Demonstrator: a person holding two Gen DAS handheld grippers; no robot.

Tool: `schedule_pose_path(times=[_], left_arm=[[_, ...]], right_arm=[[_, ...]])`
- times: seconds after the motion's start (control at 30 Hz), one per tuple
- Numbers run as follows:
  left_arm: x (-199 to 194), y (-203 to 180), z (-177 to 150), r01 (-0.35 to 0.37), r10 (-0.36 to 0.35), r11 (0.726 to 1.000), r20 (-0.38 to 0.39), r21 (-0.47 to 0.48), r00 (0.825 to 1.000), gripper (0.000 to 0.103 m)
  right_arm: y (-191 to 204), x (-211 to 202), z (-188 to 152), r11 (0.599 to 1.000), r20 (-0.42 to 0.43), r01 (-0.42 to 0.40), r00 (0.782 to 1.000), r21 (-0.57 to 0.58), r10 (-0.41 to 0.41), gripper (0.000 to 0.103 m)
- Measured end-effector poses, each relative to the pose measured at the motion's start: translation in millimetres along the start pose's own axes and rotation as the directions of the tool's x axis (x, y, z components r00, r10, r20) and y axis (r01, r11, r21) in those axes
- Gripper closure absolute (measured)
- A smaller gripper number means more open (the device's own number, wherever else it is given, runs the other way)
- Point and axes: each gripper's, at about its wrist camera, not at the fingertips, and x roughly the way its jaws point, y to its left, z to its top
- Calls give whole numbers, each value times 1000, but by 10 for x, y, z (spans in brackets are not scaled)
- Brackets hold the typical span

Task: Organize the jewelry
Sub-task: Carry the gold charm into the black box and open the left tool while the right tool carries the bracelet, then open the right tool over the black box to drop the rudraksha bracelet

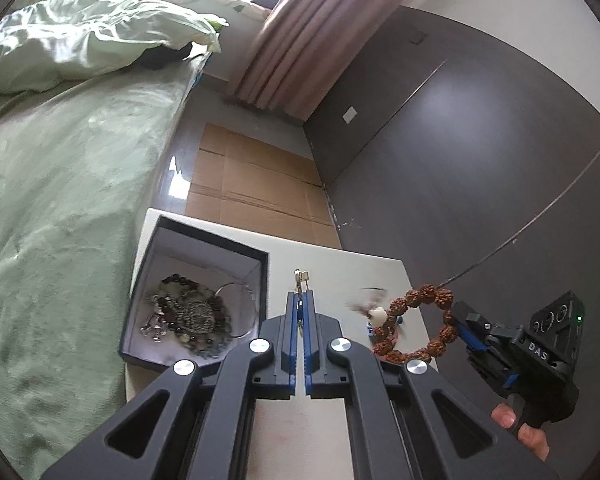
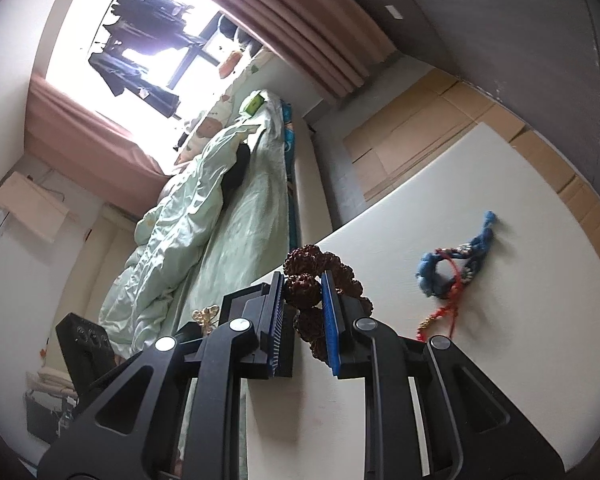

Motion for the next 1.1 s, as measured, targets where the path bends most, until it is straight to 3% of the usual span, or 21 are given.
schedule_pose_path(times=[0.23,0.3,0.37,0.53,0.63,0.7,1.0,1.03,1.1], left_arm=[[73,165,6,-58,57,997,-17,-54,998,101],[79,200,39,-61,61,996,-18,-57,998,88],[20,226,61,-73,74,995,12,-65,997,53],[-171,328,142,-84,92,991,73,-106,993,52],[-266,414,186,-101,113,986,90,-131,989,42],[-340,474,216,-112,127,984,106,-142,986,41],[-528,644,305,-82,108,979,135,-186,985,41],[-533,648,311,-79,105,979,135,-188,985,41],[-544,654,307,-73,100,979,135,-191,986,41]], right_arm=[[142,113,-41,999,1,-35,999,-28,36,84],[167,153,-56,998,-1,-55,998,-24,55,84],[201,197,-69,997,-3,-73,997,-21,73,84],[337,347,-119,988,-12,-153,988,0,153,84],[432,412,-160,980,-14,-200,980,8,200,84],[504,484,-205,974,-23,-227,974,10,227,84],[795,825,-415,976,-82,-216,974,-29,213,83],[863,843,-446,977,-85,-204,976,-57,198,82],[1031,912,-508,971,-119,-207,974,-116,194,61]])
